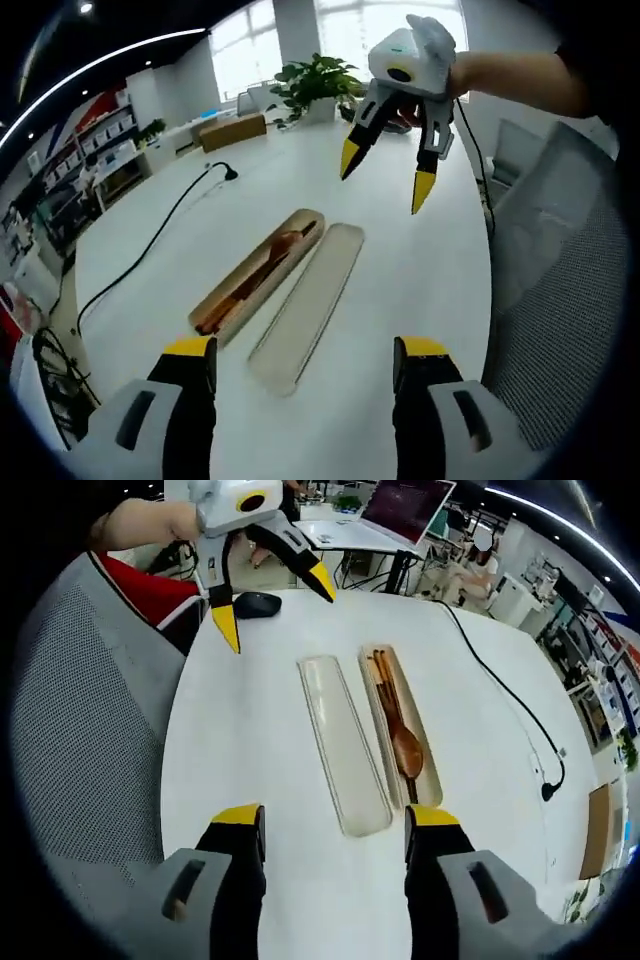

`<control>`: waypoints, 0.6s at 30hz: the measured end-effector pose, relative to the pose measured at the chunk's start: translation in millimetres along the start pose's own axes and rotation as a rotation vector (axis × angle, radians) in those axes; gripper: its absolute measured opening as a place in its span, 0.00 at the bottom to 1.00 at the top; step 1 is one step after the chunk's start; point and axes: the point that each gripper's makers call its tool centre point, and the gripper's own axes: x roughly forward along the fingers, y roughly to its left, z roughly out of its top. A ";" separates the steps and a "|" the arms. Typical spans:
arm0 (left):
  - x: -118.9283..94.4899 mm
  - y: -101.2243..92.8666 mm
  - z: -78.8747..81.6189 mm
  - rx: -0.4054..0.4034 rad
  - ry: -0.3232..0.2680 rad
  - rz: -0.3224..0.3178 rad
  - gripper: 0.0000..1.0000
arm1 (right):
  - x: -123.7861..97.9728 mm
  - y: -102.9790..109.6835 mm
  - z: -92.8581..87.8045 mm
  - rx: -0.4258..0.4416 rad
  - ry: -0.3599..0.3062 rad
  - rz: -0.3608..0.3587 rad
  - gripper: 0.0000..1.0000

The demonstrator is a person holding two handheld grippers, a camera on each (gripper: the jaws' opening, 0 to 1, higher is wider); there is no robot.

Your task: Arrange the utensils inside the cutlery case until each visible utensil rests in its matching compartment.

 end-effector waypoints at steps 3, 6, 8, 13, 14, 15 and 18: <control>7.3 0.5 -2.7 -0.012 0.004 -0.018 0.72 | 9.6 -0.5 0.0 0.009 0.000 0.024 0.57; 15.7 2.2 -7.5 -0.007 0.018 -0.031 0.70 | 18.5 -3.4 -1.9 0.000 0.010 0.035 0.55; 19.2 3.5 -9.9 -0.006 0.023 -0.037 0.70 | 25.2 -1.5 -4.7 -0.001 0.026 0.067 0.55; 29.4 13.4 -22.1 0.042 0.051 -0.049 0.69 | 39.2 -8.1 -11.9 -0.026 0.067 0.095 0.54; 30.4 13.3 -23.8 0.043 0.053 -0.059 0.68 | 40.9 -8.5 -11.4 -0.030 0.067 0.103 0.52; 32.4 13.4 -26.2 0.034 0.056 -0.072 0.66 | 43.1 -7.3 -9.4 -0.040 0.060 0.120 0.48; 38.4 14.8 -31.0 0.025 0.064 -0.089 0.65 | 51.7 -8.3 -8.4 -0.034 0.065 0.137 0.52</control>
